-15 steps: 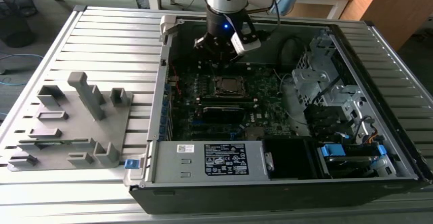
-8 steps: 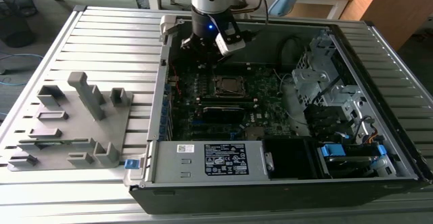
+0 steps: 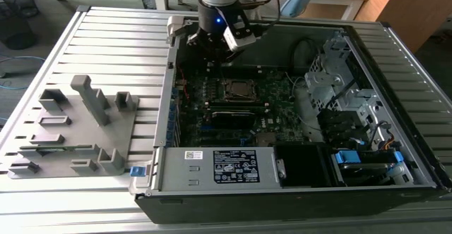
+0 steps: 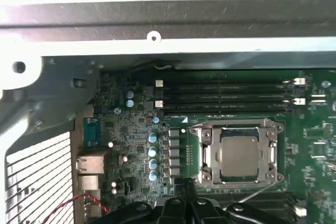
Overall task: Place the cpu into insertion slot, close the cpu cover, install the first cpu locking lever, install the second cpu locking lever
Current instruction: 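Install the first cpu locking lever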
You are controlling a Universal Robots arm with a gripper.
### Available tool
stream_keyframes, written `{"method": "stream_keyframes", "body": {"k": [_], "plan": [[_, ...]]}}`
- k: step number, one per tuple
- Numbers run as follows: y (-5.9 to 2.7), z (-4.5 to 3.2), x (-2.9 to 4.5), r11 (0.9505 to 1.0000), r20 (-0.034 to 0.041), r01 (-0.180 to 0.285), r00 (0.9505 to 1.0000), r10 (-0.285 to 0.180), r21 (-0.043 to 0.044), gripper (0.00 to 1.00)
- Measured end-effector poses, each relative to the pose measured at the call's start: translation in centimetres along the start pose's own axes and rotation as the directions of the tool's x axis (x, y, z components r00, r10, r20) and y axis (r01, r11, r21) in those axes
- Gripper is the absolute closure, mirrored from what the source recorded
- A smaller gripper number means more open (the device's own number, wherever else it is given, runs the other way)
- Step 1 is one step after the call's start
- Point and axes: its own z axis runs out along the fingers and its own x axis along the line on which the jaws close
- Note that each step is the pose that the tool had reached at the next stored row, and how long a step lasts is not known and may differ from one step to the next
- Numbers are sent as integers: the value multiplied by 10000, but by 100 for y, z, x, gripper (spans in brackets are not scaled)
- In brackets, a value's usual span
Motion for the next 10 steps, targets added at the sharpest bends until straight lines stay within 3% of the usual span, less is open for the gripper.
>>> {"method": "stream_keyframes", "body": {"k": [3, 7, 10], "plan": [[-1, -12, 21, 10000, 58, -1, 10000, 1, -5, 89], [-6, -15, 134, 10000, 218, -5, 9998, 6, -10, 89], [1, -13, 149, 10000, 383, -13, 9993, 16, -83, 89]]}}
